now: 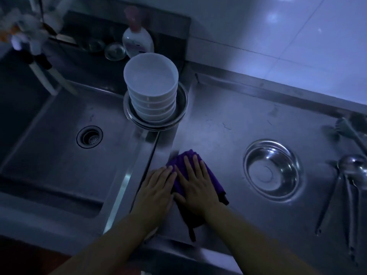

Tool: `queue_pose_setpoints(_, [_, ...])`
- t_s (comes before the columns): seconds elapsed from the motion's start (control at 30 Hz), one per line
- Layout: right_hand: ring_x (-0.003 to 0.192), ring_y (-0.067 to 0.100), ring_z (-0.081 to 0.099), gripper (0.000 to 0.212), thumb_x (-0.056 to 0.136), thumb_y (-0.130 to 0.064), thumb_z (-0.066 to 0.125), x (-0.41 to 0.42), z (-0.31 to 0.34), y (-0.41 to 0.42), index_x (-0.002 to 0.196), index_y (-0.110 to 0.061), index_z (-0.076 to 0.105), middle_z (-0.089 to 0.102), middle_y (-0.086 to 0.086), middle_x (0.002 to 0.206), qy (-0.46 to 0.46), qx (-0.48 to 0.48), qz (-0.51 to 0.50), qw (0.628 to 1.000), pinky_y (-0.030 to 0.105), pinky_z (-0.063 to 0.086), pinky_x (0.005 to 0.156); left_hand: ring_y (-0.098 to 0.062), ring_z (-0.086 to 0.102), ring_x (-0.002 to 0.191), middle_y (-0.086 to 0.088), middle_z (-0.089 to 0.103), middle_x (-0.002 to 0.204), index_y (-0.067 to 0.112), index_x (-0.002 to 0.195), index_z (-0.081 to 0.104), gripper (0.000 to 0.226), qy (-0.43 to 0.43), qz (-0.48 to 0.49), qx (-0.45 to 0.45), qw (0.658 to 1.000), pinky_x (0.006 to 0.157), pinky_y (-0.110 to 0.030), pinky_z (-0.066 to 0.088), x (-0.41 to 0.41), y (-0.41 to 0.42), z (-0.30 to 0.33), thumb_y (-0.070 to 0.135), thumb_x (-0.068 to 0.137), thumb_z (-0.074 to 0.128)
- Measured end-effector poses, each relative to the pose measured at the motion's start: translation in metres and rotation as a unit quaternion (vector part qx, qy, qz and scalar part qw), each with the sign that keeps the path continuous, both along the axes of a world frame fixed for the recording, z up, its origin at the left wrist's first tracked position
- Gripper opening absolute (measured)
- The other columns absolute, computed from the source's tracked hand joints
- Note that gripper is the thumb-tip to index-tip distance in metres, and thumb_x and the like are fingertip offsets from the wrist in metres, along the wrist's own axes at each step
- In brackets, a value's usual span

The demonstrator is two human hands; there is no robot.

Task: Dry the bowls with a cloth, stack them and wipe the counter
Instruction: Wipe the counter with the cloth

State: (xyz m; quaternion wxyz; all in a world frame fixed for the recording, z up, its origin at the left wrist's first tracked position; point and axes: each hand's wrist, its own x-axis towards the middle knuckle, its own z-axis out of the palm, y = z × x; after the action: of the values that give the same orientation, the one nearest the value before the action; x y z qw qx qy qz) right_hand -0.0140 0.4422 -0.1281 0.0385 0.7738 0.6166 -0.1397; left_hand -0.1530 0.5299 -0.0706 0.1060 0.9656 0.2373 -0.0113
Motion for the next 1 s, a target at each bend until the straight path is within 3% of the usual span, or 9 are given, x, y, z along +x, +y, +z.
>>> queue_pose_setpoints(0.2, [0.140, 0.033, -0.028, 0.073, 0.090, -0.062, 0.006, 0.070, -0.010, 0.061, 0.147, -0.022, -0.014, -0.023, 0.012, 0.154, -0.002, 0.023, -0.007, 1.000, 0.048, -0.011, 0.117, -0.033, 0.057, 0.117, -0.021, 0.057, 0.128, -0.004, 0.120, 0.060, 0.054, 0.009, 0.053, 0.013, 0.998, 0.107, -0.041, 0.027, 0.059, 0.013, -0.016, 0.024, 0.078, 0.043])
queue_pose_setpoints(0.27, [0.142, 0.033, -0.023, 0.071, 0.089, -0.061, 0.003, 0.091, -0.014, 0.080, 0.145, -0.022, -0.017, -0.020, 0.012, 0.155, -0.004, 0.032, -0.011, 0.999, 0.047, -0.009, 0.118, -0.034, 0.056, 0.118, -0.022, 0.056, 0.129, -0.005, 0.122, 0.058, 0.055, 0.021, 0.050, 0.019, 0.998, 0.110, -0.041, 0.021, 0.074, 0.016, -0.025, 0.024, 0.078, 0.040])
queue_pose_setpoints(0.4, [0.144, 0.031, -0.020, 0.074, 0.088, -0.064, 0.009, 0.132, -0.021, 0.119, 0.144, -0.025, -0.019, -0.016, 0.009, 0.156, -0.007, 0.052, -0.015, 0.999, 0.044, -0.012, 0.117, -0.033, 0.056, 0.118, -0.018, 0.058, 0.128, -0.003, 0.124, 0.057, 0.059, 0.007, 0.075, 0.000, 0.997, 0.108, -0.047, 0.035, 0.099, 0.026, -0.036, 0.022, 0.071, 0.050])
queue_pose_setpoints(0.57, [0.145, 0.031, -0.013, 0.077, 0.088, -0.065, 0.008, 0.184, -0.024, 0.167, 0.150, -0.023, -0.007, -0.005, 0.013, 0.159, 0.001, 0.084, -0.033, 0.996, 0.042, -0.013, 0.116, -0.030, 0.054, 0.121, -0.015, 0.058, 0.130, 0.001, 0.125, 0.058, 0.068, 0.003, 0.037, 0.006, 0.999, 0.107, -0.046, 0.031, 0.117, 0.035, -0.040, 0.025, 0.062, 0.064])
queue_pose_setpoints(0.67, [0.145, 0.032, -0.012, 0.078, 0.090, -0.065, 0.012, 0.213, -0.022, 0.191, 0.151, -0.020, -0.007, -0.007, 0.014, 0.159, -0.001, 0.090, -0.053, 0.995, 0.040, -0.015, 0.113, -0.027, 0.057, 0.118, -0.011, 0.059, 0.129, 0.006, 0.121, 0.062, 0.089, 0.067, -0.005, -0.002, 0.998, 0.098, -0.050, 0.044, 0.127, 0.043, -0.039, 0.032, 0.039, 0.084])
queue_pose_setpoints(0.73, [0.145, 0.031, -0.011, 0.077, 0.092, -0.064, 0.014, 0.223, -0.022, 0.199, 0.151, -0.020, -0.007, -0.007, 0.013, 0.159, -0.008, 0.092, -0.058, 0.994, 0.039, -0.014, 0.113, -0.026, 0.053, 0.123, -0.010, 0.056, 0.133, 0.008, 0.124, 0.061, 0.093, 0.115, -0.024, 0.009, 0.993, 0.099, -0.051, 0.041, 0.134, 0.048, -0.037, 0.033, 0.038, 0.085])
queue_pose_setpoints(0.8, [0.145, 0.031, -0.011, 0.076, 0.093, -0.063, 0.015, 0.226, -0.021, 0.200, 0.151, -0.020, -0.006, -0.005, 0.013, 0.159, -0.008, 0.093, -0.059, 0.994, 0.040, -0.013, 0.114, -0.026, 0.027, 0.140, -0.012, 0.033, 0.150, 0.009, 0.141, 0.040, 0.095, 0.153, -0.060, 0.020, 0.986, 0.113, -0.051, 0.015, 0.137, 0.051, -0.040, 0.030, 0.056, 0.077])
queue_pose_setpoints(0.87, [0.146, 0.031, -0.010, 0.074, 0.094, -0.061, 0.017, 0.230, -0.020, 0.192, 0.152, -0.020, -0.002, -0.004, 0.012, 0.160, -0.013, 0.086, -0.059, 0.994, 0.041, -0.012, 0.115, -0.024, -0.011, 0.143, -0.008, -0.008, 0.157, 0.012, 0.149, 0.003, 0.093, 0.150, -0.077, -0.013, 0.986, 0.111, -0.045, -0.018, 0.135, 0.052, -0.050, 0.027, 0.076, 0.059])
queue_pose_setpoints(1.0, [0.145, 0.031, -0.011, 0.072, 0.094, -0.062, 0.019, 0.256, -0.017, 0.150, 0.152, -0.024, 0.001, -0.005, 0.010, 0.160, -0.030, 0.069, -0.073, 0.994, 0.042, -0.011, 0.116, -0.018, -0.038, 0.134, -0.001, -0.043, 0.142, 0.021, 0.134, -0.037, 0.100, 0.157, -0.087, -0.048, 0.983, 0.104, -0.031, -0.034, 0.131, 0.052, -0.057, 0.047, 0.078, 0.042])
